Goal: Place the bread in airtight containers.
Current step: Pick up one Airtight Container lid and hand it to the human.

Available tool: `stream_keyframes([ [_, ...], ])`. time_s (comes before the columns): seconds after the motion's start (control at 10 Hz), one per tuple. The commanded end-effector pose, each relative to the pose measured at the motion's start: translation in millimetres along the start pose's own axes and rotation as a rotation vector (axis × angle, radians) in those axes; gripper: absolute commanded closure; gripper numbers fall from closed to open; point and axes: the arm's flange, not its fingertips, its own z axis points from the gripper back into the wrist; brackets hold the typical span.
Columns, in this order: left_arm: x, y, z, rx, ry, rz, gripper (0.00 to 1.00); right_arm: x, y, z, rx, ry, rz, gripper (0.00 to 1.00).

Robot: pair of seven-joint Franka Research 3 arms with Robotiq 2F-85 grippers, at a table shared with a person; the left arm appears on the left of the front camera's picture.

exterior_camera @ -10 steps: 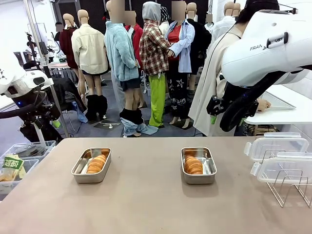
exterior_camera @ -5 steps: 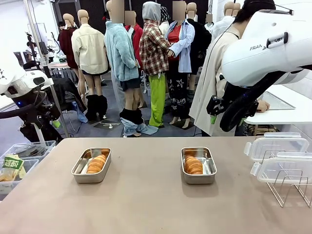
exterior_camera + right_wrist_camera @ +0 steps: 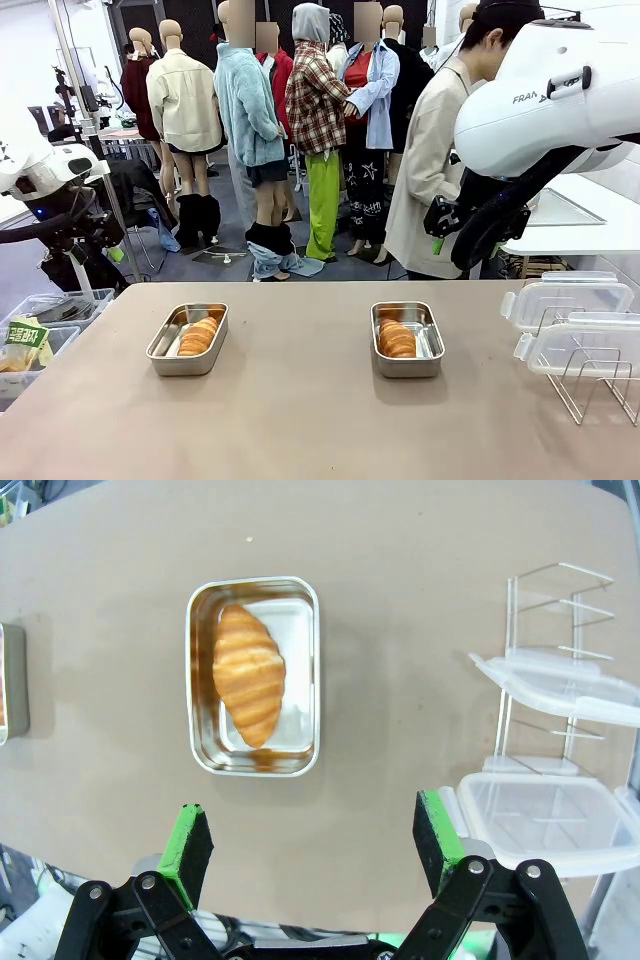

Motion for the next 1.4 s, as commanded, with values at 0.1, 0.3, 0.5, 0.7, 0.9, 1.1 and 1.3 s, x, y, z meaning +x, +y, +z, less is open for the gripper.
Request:
stream_keyframes([
  [0.1,-0.1,0.6,3.1,0.022,0.001,0.007,0.23,-0.8,0.0,-2.5,0.004,0.005,0.001,0.0],
  [0.3,-0.1,0.6,3.1,0.022,0.001,0.007,0.23,-0.8,0.0,-2.5,0.004,0.005,0.001,0.0],
  [0.5,-0.1,0.6,3.1,0.022,0.001,0.007,0.23,-0.8,0.0,-2.5,0.004,0.005,0.001,0.0],
  [0.7,-0.1,0.6,3.1,0.022,0.001,0.007,0.23,-0.8,0.0,-2.5,0.004,0.005,0.001,0.0],
  [0.9,-0.1,0.6,3.1,0.022,0.001,0.007,0.23,-0.8,0.0,-2.5,0.004,0.005,0.001,0.0],
  [1.1,-0.1,0.6,3.1,0.022,0.001,0.007,0.23,-0.8,0.0,-2.5,0.004,0.005,0.001,0.0],
  [1.3,-0.1,0.6,3.1,0.022,0.001,0.007,0.23,-0.8,0.0,-2.5,0.004,0.005,0.001,0.0],
])
